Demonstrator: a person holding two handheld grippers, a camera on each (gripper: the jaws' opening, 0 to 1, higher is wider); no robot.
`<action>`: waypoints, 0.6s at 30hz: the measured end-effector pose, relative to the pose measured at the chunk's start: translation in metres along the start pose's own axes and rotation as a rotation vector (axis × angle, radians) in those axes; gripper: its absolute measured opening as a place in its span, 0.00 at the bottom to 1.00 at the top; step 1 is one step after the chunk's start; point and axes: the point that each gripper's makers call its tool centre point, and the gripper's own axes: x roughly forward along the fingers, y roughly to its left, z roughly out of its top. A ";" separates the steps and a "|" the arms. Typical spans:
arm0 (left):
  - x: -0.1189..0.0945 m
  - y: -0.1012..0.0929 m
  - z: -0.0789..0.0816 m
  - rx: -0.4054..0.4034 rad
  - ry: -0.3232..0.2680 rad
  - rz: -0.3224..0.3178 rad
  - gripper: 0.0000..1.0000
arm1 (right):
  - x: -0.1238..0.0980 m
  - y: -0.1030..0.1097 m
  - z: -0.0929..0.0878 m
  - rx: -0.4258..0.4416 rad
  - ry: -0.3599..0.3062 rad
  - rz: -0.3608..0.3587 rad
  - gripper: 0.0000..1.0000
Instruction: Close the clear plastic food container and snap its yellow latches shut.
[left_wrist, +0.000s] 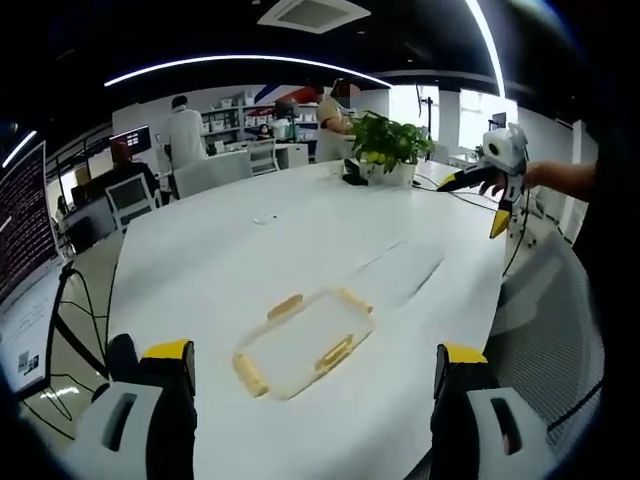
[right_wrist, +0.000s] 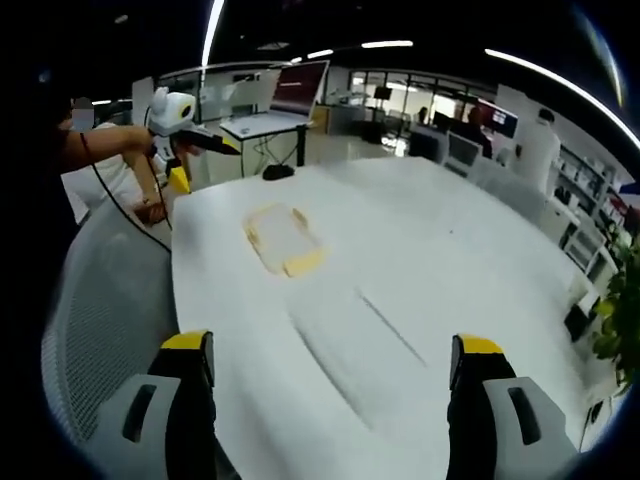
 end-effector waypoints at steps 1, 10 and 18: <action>0.001 0.001 -0.001 0.009 0.006 -0.005 0.97 | 0.001 0.000 0.002 -0.001 -0.002 0.002 0.96; 0.010 0.006 -0.009 0.042 0.042 -0.043 0.94 | 0.012 -0.001 0.011 -0.048 0.008 0.038 0.94; 0.017 0.015 -0.010 0.086 0.068 -0.059 0.90 | 0.024 -0.001 0.022 -0.103 0.007 0.083 0.90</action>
